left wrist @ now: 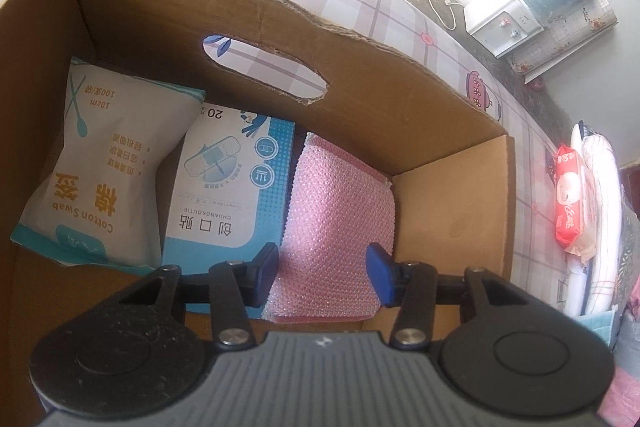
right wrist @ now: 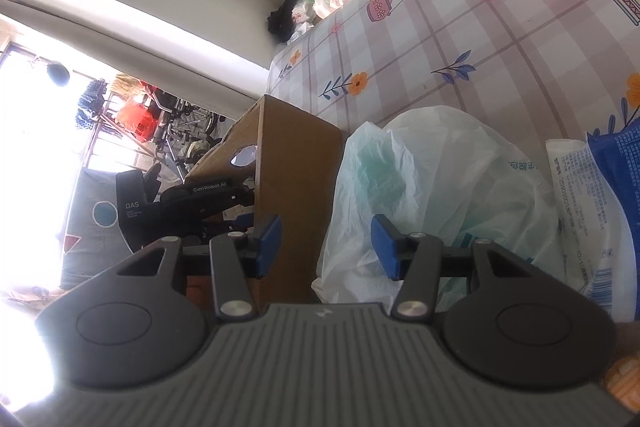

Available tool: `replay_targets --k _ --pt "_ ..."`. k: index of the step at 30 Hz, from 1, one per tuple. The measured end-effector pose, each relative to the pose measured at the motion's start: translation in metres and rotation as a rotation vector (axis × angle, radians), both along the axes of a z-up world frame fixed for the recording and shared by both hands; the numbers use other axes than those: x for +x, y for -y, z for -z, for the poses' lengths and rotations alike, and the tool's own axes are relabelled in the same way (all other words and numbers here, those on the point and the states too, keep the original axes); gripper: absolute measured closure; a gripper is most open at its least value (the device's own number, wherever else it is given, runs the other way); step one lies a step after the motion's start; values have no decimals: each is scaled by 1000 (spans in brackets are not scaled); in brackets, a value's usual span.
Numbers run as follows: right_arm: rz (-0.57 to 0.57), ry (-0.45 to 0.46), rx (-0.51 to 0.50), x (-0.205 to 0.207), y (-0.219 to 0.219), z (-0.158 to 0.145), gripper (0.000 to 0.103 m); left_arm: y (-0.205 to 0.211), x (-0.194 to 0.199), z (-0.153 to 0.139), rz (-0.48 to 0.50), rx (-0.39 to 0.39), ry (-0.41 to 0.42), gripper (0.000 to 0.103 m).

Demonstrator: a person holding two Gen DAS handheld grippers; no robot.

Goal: Organize soft objects
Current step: 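Reach the left tool to the blue-and-white wipe pack and grasp it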

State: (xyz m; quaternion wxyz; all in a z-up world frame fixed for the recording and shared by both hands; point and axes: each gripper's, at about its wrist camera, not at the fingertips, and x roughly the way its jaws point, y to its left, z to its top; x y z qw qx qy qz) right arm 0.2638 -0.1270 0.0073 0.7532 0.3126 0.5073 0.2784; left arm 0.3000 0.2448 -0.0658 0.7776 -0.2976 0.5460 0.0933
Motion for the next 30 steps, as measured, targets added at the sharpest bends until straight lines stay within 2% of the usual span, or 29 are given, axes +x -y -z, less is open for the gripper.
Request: replay_targets --k 2,7,11,15,17,19,23,26,30 --pt "4 -2 3 -2 4 2 53 0 -1 -4 -6 21 7 39" --pt "10 8 1 -12 16 0 53 10 -17 -33 -3 106 64 33" --pt "27 53 -6 -27 36 -9 51 27 -41 -80 16 202 181 30" --pt "83 114 -10 -48 71 -21 41 67 -65 -126 129 325 315 24" --pt "124 142 -12 -60 95 -26 40 94 -73 -142 195 369 366 18" --pt "168 164 -21 -69 118 -30 39 127 -78 -155 282 369 413 17" --pt "269 220 -83 -87 172 -40 38 197 -79 -164 447 311 449 15" --pt "332 262 -150 -96 209 -49 38 248 -70 -156 535 261 445 15" --pt "391 304 -236 -99 254 -52 38 303 -53 -133 597 209 419 15"
